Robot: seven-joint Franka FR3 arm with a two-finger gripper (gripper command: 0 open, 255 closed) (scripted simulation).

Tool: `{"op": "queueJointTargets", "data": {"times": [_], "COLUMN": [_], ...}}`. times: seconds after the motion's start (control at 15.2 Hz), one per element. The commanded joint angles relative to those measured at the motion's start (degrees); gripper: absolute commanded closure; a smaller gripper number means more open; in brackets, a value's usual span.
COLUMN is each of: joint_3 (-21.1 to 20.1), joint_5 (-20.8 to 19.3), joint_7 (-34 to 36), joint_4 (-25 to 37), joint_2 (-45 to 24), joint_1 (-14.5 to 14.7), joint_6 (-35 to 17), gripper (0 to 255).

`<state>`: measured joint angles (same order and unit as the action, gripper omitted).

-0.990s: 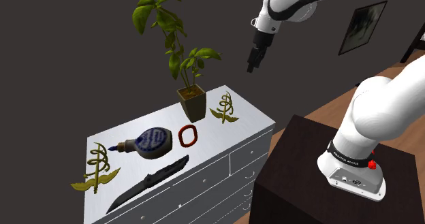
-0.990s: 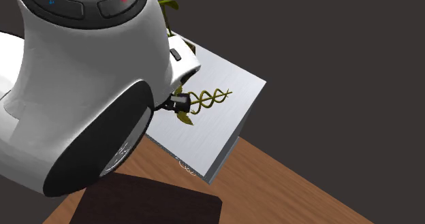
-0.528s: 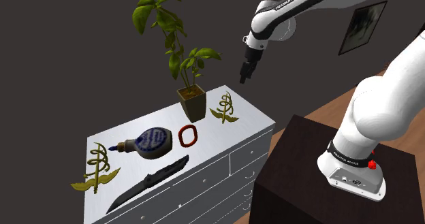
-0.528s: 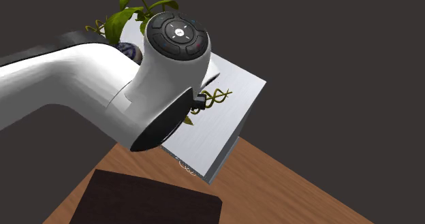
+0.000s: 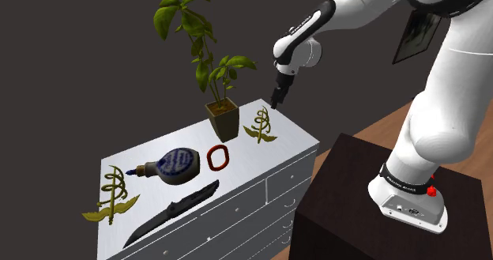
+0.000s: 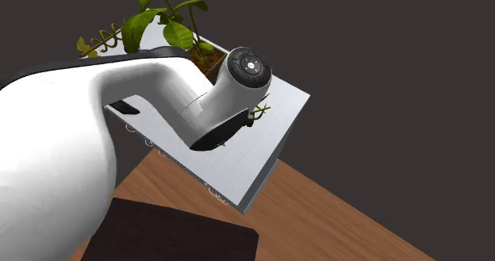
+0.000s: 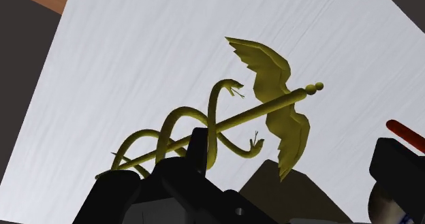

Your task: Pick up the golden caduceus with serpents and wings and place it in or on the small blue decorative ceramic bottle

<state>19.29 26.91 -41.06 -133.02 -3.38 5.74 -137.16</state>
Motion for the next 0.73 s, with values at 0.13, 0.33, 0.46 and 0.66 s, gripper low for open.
{"op": "queueJointTargets", "data": {"times": [0.13,0.33,0.46,0.66], "joint_3": [-0.9,-2.4,-3.3,-4.2], "joint_5": [6.9,11.1,12.6,14.2], "joint_7": [-6.7,-10.6,-11.9,-12.8], "joint_4": [5.6,10.2,11.9,12.3], "joint_2": [-9.9,-17.0,-19.8,-21.7], "joint_1": [-1.4,-3.2,-3.9,-4.1], "joint_6": [-1.2,-1.7,-2.3,-3.7], "gripper": [0,0,0,0]}}
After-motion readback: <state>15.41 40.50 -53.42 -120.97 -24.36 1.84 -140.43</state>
